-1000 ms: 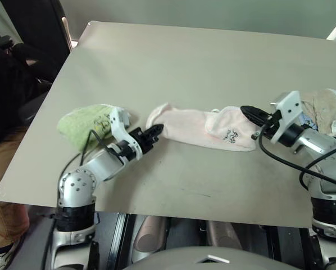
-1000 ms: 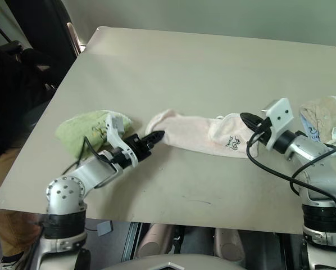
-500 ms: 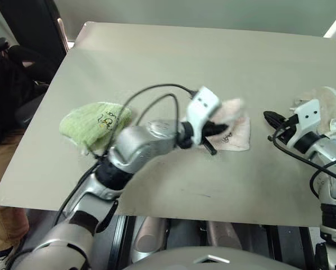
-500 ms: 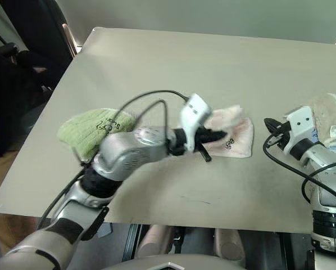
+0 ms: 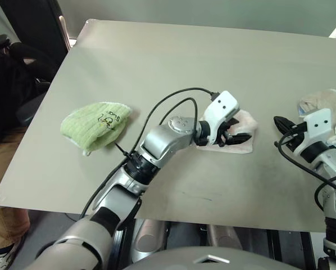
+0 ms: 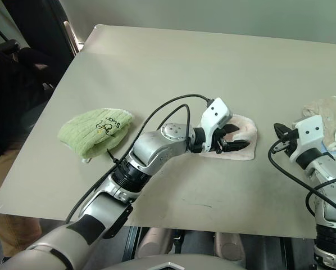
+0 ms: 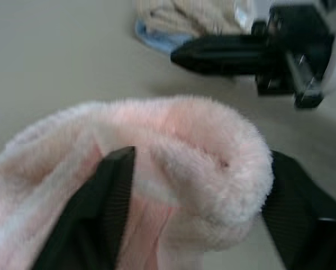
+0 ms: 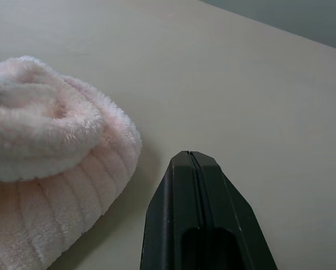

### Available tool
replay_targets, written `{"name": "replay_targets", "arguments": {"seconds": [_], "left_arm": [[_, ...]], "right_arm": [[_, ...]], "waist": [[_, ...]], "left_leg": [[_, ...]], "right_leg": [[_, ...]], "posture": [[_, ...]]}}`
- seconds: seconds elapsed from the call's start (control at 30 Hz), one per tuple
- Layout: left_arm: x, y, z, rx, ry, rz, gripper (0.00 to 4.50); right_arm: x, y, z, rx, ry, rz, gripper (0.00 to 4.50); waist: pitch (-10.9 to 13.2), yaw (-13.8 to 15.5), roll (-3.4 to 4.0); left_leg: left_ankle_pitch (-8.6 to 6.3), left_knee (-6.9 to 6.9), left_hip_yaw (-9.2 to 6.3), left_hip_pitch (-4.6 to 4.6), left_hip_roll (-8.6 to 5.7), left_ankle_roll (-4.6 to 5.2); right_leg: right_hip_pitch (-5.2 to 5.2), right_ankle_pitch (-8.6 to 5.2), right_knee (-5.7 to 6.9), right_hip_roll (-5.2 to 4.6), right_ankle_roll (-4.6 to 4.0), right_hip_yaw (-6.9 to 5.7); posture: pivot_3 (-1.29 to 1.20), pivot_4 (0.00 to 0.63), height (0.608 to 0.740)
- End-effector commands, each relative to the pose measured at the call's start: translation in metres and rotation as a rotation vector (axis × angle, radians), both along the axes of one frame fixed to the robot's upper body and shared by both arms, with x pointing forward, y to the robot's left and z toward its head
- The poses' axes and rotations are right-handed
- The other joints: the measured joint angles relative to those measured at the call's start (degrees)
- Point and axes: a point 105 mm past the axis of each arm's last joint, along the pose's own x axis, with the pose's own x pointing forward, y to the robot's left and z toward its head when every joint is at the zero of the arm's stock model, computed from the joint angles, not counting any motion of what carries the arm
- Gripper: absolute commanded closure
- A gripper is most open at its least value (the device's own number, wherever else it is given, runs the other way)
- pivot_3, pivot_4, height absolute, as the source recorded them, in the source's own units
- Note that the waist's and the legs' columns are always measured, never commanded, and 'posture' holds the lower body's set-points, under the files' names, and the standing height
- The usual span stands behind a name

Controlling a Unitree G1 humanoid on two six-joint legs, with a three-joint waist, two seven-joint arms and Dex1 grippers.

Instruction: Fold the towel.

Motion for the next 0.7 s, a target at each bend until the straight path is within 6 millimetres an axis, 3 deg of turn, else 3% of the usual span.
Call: {"name": "replay_targets", "arguments": {"seconds": [0.03, 0.17, 0.33, 0.4, 0.53, 0.7], "left_arm": [[-0.006, 0.001, 0.019, -0.102, 0.021, -0.023, 0.02], [-0.006, 0.012, 0.032, -0.215, 0.098, -0.001, 0.02], [0.014, 0.057, 0.031, -0.207, 0.008, 0.165, 0.18], [0.018, 0.066, 0.027, -0.167, -0.044, 0.196, 0.63], [0.025, 0.079, 0.017, -0.119, -0.091, 0.249, 2.12], [0.021, 0.069, 0.012, -0.106, -0.121, 0.206, 3.96]], "right_arm": [[0.003, 0.005, 0.019, -0.009, -0.066, 0.016, 4.5], [0.006, 0.008, 0.026, -0.015, -0.082, 0.033, 4.5], [0.011, 0.027, 0.047, 0.0, -0.126, 0.124, 4.5], [0.01, 0.04, 0.05, 0.039, -0.119, 0.174, 4.5], [0.005, 0.073, 0.044, 0.105, -0.073, 0.294, 4.5], [0.006, 0.089, 0.025, 0.197, 0.011, 0.32, 4.5]], "waist": [[0.0, 0.0, 0.0], [0.0, 0.0, 0.0], [0.0, -0.2, 0.02], [0.0, -0.2, 0.02], [0.0, -0.1, 0.01], [0.0, 0.4, 0.01]], "left_leg": [[0.0, 0.0, 0.0, 0.01, 0.01, 0.0], [0.04, 0.0, 0.02, 0.03, 0.01, 0.05], [0.11, 0.01, 0.04, 0.1, 0.02, 0.16], [0.16, -0.01, 0.05, 0.15, 0.06, 0.12], [0.26, 0.01, 0.04, 0.12, 0.05, 0.17], [0.31, 0.14, 0.02, 0.01, -0.05, 0.32]], "right_leg": [[0.0, 0.03, 0.01, 0.0, 0.05, 0.0], [0.0, 0.09, 0.02, 0.01, 0.12, 0.0], [0.0, 0.26, 0.04, 0.02, -0.13, 0.01], [0.01, 0.2, 0.06, 0.06, -0.08, 0.0], [0.01, -0.09, 0.05, 0.08, -0.06, 0.01], [0.03, 0.2, -0.01, 0.01, -0.58, 0.07]], "posture": [[0.0, 0.15, 0.739], [0.0, 0.15, 0.739], [0.0, 0.15, 0.739], [0.0, 0.15, 0.739], [0.0, 0.15, 0.739], [0.0, 0.15, 0.739]]}}
